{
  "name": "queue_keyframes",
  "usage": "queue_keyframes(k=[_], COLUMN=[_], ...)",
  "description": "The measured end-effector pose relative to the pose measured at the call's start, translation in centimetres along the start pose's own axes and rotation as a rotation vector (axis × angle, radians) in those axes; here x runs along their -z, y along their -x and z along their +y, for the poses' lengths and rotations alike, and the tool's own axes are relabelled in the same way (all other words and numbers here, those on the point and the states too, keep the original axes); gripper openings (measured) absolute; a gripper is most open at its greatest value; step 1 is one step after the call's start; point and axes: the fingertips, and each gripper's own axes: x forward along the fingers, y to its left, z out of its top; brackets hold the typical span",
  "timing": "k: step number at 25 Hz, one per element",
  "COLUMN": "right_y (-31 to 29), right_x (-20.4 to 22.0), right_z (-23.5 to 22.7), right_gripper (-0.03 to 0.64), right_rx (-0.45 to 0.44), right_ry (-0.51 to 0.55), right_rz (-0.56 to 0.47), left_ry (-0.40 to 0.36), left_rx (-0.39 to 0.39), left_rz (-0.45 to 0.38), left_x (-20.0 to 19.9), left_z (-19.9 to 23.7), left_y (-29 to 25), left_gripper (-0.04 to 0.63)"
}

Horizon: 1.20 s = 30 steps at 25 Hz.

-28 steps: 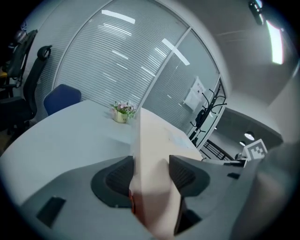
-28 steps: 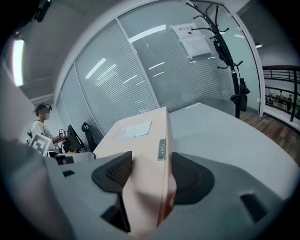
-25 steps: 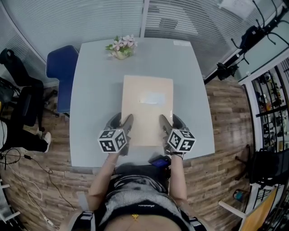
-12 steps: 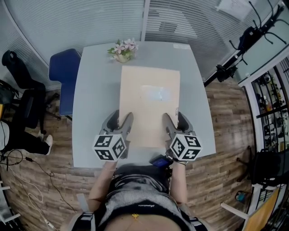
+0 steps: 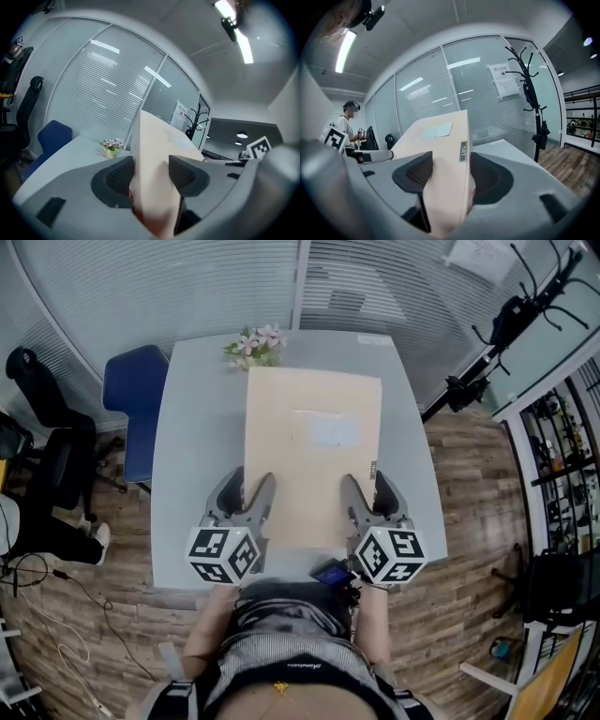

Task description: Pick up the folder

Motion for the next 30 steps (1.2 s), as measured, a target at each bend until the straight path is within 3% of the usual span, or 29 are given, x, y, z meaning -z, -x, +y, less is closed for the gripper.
queue_keyframes(k=[30], right_y=[3.5], right_x=[-4.3], right_z=[0.7], right_gripper=[0.244], right_rx=[-0.005], right_ry=[0.05], right_rz=[-0.103], left_ry=[-0.054], left_rx=[0.005], left_rz=[-0.095], left_x=[-3.6], left_z=[-3.4], left_y=[2.1], left_gripper=[0.219])
